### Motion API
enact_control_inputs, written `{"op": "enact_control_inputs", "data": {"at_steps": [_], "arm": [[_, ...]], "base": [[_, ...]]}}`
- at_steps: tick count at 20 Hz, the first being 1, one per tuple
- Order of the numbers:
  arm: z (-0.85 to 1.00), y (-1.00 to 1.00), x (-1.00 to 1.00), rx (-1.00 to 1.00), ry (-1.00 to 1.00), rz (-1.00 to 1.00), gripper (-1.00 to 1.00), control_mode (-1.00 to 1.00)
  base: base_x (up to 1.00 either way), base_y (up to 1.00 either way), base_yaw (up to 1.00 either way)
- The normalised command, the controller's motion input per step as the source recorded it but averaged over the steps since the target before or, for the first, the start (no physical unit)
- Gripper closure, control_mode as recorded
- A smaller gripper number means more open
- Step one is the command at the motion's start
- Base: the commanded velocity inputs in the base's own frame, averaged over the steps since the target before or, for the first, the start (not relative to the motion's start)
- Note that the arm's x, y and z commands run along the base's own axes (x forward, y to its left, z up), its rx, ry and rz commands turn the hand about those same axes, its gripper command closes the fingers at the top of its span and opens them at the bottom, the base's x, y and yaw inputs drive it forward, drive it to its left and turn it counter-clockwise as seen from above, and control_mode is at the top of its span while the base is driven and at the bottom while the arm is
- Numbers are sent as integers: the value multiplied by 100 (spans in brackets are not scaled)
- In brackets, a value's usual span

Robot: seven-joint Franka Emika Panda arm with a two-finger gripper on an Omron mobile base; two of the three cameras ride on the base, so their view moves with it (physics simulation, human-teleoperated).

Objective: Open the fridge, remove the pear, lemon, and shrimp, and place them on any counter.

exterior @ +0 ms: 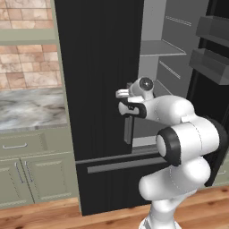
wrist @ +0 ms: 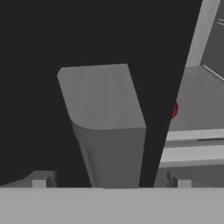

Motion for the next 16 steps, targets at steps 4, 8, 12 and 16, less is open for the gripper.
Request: {"op": "enact_control_inputs", "data": {"at_steps": [4, 8, 12, 16], "arm": [[-22, 2, 50, 0, 0, 0, -100, -100], [-10, 1, 50, 0, -5, 0, -100, -100], [0, 0, 37, 0, -16, 0, -100, -100], [-2, 2, 41, 0, 2, 0, 100, -100]], "base": [[0, 0, 0], [0, 0, 0], [0, 0, 0], [0, 0, 0]]}}
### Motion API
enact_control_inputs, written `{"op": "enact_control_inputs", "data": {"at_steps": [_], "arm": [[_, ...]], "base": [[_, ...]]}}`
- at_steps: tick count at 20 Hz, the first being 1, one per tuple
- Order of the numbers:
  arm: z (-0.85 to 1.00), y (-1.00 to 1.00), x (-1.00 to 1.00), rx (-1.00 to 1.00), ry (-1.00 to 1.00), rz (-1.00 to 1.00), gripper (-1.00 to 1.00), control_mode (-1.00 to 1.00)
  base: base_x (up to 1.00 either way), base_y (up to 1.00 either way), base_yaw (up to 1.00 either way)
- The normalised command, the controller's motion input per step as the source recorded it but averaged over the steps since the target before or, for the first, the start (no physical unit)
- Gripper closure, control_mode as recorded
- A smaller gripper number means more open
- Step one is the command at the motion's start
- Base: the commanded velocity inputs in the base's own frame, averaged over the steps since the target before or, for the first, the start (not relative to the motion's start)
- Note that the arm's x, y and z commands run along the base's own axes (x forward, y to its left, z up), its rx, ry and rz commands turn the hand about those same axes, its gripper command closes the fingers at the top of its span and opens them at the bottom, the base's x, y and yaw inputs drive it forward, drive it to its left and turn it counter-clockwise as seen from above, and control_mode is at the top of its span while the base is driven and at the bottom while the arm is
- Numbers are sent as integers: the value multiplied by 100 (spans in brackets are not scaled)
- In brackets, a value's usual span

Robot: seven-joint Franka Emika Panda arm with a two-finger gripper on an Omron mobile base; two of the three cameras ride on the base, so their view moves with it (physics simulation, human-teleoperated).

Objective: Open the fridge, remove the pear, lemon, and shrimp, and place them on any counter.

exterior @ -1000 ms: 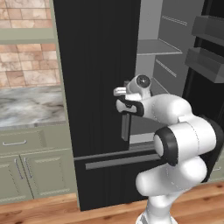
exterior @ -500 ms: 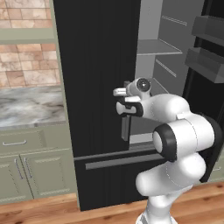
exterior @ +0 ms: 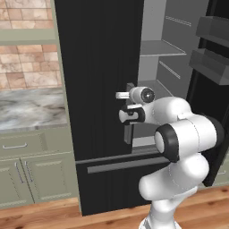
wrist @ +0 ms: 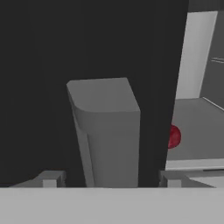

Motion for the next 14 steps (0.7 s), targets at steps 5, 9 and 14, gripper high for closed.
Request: {"op": "enact_control_inputs", "data": {"at_steps": [5, 9, 14], "arm": [[0, 0, 2, 0, 1, 0, 100, -100], [0, 11, 1, 0, 0, 0, 100, -100], [0, 16, -41, 0, 0, 0, 100, -100]], "base": [[0, 0, 0], [0, 0, 0], [0, 0, 0]]}}
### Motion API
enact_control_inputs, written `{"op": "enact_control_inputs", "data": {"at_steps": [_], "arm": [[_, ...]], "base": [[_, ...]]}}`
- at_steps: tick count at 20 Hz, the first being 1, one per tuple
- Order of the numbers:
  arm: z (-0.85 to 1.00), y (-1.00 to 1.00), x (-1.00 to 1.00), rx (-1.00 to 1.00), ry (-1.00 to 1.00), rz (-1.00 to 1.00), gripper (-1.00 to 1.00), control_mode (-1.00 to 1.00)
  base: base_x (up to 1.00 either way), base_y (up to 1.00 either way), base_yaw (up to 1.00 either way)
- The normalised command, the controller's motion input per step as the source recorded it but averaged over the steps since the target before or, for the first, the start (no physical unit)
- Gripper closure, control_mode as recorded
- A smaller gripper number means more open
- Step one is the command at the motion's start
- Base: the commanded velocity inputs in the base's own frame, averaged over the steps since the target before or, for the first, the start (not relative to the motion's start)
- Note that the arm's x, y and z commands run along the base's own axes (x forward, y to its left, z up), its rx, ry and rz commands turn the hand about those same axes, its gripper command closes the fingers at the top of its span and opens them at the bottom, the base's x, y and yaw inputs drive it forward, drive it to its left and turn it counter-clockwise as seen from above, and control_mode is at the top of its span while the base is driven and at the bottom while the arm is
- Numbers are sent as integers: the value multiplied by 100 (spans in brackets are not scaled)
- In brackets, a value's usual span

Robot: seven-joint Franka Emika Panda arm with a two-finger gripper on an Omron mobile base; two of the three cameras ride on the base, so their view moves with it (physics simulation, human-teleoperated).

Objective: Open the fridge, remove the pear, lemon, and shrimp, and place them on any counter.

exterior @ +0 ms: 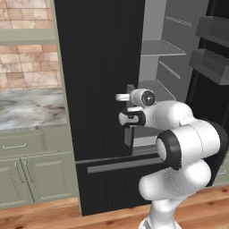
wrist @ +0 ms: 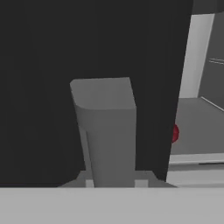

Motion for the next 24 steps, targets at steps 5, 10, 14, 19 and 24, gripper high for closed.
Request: {"op": "enact_control_inputs", "data": {"at_steps": [5, 10, 14, 19, 24], "arm": [[0, 37, -54, 0, 0, -8, 100, -100], [0, 46, -92, 0, 0, -35, 100, -100], [0, 76, -100, 0, 0, -43, 100, -100], [0, 93, -100, 0, -3, -43, 100, -100], [-1, 84, -95, -1, 0, -40, 100, -100]], "base": [[0, 0, 0], [0, 0, 0], [0, 0, 0], [0, 0, 0], [0, 0, 0]]}}
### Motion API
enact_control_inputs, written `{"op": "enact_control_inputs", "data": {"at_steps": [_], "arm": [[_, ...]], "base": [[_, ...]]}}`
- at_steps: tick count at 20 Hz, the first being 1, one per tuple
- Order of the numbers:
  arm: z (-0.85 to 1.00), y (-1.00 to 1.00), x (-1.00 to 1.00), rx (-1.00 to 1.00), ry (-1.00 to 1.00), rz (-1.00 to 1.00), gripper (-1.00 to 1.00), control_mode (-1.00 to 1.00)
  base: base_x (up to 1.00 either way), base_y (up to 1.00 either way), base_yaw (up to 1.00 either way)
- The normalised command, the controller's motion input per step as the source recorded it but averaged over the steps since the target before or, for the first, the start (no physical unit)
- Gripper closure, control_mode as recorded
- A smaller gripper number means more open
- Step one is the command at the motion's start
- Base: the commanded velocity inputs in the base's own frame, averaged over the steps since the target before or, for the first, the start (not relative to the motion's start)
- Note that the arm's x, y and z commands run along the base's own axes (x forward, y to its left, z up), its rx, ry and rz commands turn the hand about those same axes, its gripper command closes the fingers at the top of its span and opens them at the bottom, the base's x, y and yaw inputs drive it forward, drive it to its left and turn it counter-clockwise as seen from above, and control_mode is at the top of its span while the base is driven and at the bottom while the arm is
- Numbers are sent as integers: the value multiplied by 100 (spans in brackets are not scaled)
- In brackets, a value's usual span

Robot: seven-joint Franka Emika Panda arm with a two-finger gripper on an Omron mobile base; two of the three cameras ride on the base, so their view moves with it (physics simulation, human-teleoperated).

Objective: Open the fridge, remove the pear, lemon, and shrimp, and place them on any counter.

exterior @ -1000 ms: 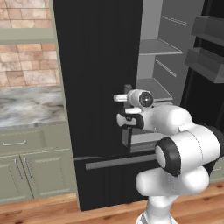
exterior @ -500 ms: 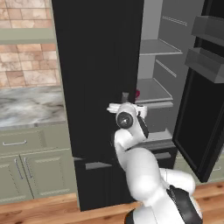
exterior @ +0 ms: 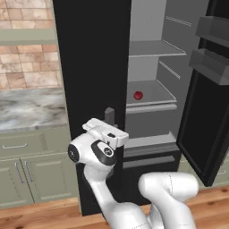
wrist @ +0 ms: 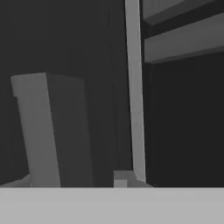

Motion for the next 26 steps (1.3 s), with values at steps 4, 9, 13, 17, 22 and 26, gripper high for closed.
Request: {"op": "enact_control_inputs", "data": {"at_steps": [4, 9, 13, 17, 22, 26], "arm": [[-11, 51, -74, 0, 1, -33, 100, -100], [-15, 5, -29, 0, 7, -11, -100, -100], [-12, 6, -56, 0, -7, -5, -100, -100], [13, 26, -91, -3, -26, -2, -100, -100], [32, 49, -63, 0, -39, 7, -100, -100], [22, 77, 7, 0, -37, 28, -100, -100]], "base": [[0, 0, 0], [0, 0, 0], [0, 0, 0], [0, 0, 0], [0, 0, 0], [0, 0, 0]]}}
